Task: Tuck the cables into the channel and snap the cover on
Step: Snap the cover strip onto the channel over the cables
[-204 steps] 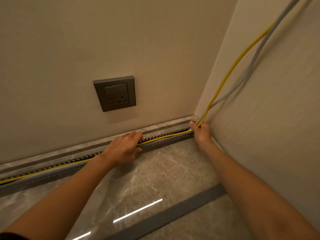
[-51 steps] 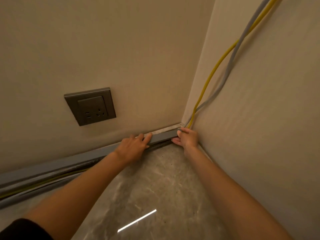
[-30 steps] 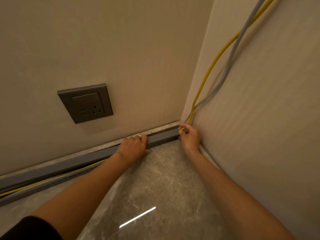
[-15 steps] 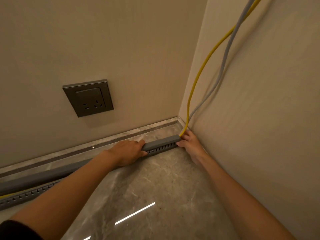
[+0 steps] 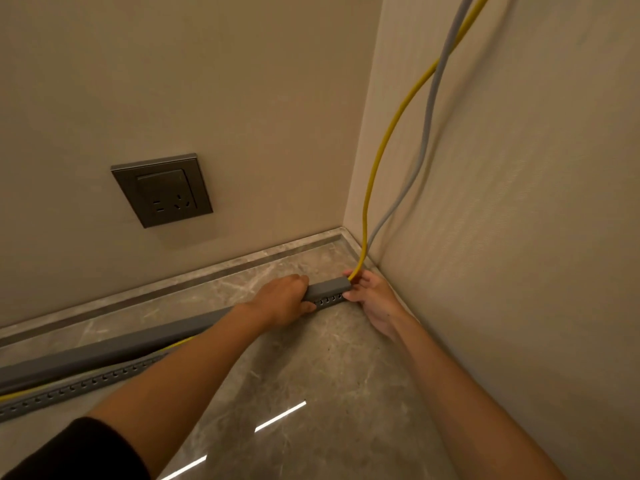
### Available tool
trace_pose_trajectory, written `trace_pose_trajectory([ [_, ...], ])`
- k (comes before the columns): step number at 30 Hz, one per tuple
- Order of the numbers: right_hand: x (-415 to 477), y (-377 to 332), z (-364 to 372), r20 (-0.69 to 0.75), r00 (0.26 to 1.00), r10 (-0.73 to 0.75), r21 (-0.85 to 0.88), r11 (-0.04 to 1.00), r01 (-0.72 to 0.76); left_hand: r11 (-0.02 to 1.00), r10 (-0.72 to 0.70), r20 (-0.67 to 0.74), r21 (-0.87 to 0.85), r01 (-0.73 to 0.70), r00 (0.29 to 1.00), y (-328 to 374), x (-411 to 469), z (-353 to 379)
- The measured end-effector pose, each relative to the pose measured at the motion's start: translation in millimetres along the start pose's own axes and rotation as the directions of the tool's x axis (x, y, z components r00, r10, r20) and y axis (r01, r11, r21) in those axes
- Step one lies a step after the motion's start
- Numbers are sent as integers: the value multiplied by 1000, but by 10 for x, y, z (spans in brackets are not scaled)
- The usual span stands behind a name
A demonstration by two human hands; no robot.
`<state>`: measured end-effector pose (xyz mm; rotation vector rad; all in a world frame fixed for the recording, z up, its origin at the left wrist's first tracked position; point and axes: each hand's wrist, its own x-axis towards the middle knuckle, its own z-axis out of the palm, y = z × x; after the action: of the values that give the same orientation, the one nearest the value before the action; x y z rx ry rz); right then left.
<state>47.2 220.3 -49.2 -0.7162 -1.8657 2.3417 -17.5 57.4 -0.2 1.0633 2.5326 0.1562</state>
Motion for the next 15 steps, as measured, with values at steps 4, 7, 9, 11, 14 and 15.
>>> trace_pose_trajectory([
  [4,-13,-21,-10,4,1000,25,98,995,-25,981,-64,-40,-184,56,997,-21,73,-5],
  [7,-20,-73,32,21,1000,22,112,993,-25,958,-100,-64,-276,78,993,-56,88,-30],
  [9,-18,-96,25,58,997,53,125,990,-60,941,-100,-73,-331,71,992,-67,103,-60],
  [11,-33,-93,12,88,990,109,171,978,-123,916,-93,-82,-398,53,992,-85,116,-82],
  [14,-49,-50,11,103,989,104,239,963,-126,889,-98,-104,-456,40,990,-126,132,-81],
  [15,-46,-40,12,106,990,92,241,964,-115,888,-94,-112,-459,32,989,-130,136,-75],
])
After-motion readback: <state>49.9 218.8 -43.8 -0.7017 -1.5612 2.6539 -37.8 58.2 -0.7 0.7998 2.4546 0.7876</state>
